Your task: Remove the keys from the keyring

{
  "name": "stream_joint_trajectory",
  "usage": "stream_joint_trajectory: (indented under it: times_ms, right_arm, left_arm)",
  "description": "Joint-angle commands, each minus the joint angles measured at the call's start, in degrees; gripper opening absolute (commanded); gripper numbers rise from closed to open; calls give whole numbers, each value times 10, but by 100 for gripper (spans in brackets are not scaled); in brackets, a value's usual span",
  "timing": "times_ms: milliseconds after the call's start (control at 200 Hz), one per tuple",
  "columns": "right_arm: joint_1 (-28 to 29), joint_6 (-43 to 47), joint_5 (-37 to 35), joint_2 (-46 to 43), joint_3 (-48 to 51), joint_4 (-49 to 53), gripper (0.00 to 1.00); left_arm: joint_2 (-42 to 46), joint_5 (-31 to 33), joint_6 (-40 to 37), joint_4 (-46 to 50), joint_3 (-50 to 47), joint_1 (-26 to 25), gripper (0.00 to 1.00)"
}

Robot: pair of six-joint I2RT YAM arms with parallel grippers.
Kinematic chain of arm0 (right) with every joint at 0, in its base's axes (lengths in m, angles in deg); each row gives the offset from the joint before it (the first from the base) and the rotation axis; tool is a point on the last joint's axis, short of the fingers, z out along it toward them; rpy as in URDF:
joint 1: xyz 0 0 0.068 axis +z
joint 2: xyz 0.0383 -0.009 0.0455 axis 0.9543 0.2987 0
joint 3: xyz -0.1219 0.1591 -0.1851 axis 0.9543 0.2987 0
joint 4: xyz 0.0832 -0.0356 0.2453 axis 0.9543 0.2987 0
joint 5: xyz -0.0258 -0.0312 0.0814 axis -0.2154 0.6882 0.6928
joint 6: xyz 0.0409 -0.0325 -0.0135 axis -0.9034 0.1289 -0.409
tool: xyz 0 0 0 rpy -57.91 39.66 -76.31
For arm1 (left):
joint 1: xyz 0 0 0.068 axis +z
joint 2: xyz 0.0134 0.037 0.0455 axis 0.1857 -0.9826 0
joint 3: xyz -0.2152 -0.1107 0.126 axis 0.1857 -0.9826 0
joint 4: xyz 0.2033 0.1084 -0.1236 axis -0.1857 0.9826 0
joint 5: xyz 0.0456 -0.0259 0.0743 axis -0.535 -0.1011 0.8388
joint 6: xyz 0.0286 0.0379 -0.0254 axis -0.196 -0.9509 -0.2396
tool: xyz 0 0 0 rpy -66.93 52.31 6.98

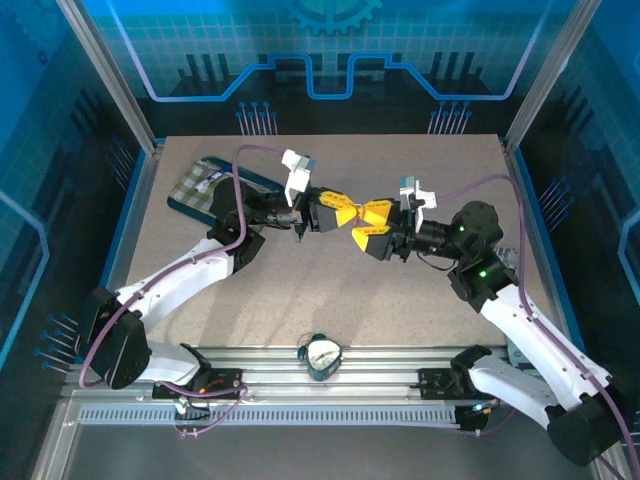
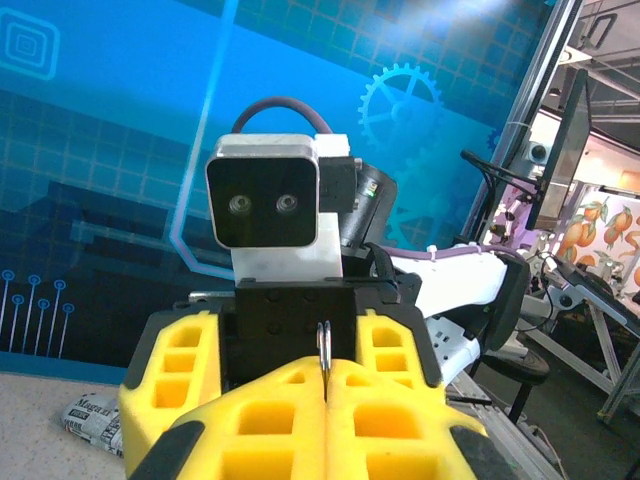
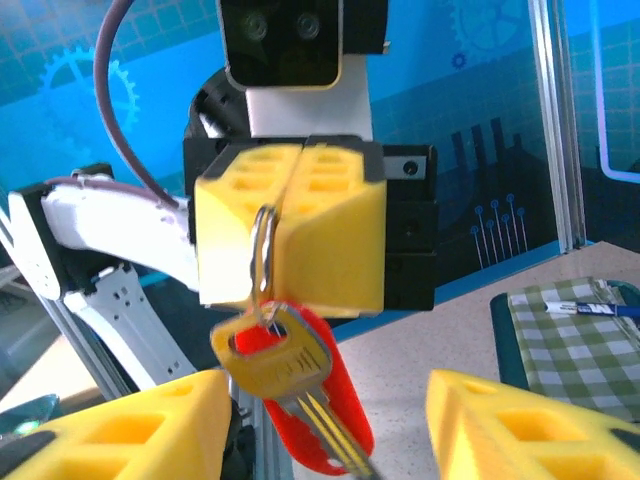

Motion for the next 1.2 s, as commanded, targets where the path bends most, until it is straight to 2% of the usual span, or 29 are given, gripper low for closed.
stream_joint_trajectory:
  times_ms: [0,170,640,980,1150,1195]
  right_arm:
    - [9,21,-21,3,-25,4,47]
    - [10,33,-31,1,-42,25,32]
    - [0,48,-57,-32,-31,76,20]
    - [-4,48,-61,-44,-16,92,17]
    - [-5,43,-56,-45,-14,91,5]
    - [-5,42,-58,-45,-14,94,5]
  left_arm:
    - [1,-14,8,-18,16,-4,0]
    - [3,-12,7,-18,15,-4,0]
    - [17,2,-28,18,12,-3,0]
    - [32,19,-58,47,9,-3,0]
    - [39,30,-73,62,4,-3,0]
    - [40,32,-74,63,2,-3,0]
